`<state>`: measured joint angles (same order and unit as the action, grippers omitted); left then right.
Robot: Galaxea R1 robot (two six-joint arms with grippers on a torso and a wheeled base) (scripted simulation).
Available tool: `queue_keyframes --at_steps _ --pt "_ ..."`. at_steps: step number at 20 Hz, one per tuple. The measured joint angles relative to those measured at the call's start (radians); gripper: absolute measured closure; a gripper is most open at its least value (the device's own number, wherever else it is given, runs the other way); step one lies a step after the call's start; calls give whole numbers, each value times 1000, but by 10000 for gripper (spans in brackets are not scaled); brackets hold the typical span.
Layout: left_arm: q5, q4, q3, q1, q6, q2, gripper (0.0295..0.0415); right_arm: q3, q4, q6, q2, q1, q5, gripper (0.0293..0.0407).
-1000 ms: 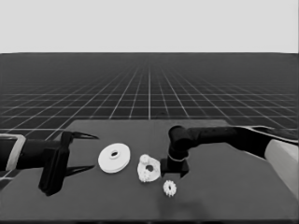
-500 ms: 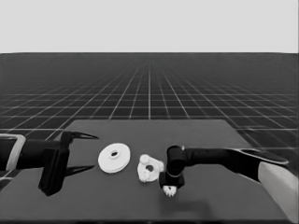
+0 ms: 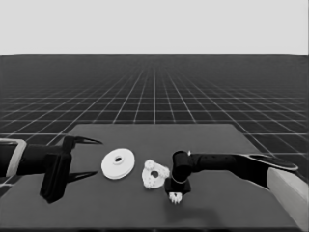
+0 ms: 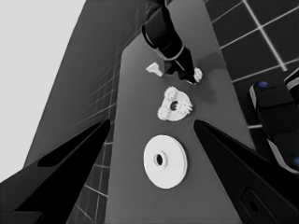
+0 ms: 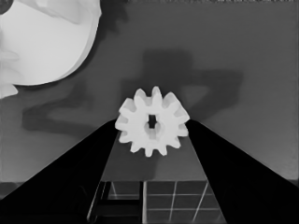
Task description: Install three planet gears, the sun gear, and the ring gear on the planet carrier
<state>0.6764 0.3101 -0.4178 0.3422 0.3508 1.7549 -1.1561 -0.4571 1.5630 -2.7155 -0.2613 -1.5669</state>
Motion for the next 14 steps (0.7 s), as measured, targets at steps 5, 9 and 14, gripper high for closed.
queue_keyframes --at_steps 5,9,14 --pt "0 0 0 0 0 0 326 126 229 102 19 228 -27 390" --pt "0 0 0 0 0 0 326 128 247 105 19 245 -24 390" --pt "0 0 0 0 0 0 326 -430 293 -134 -298 290 20 390"
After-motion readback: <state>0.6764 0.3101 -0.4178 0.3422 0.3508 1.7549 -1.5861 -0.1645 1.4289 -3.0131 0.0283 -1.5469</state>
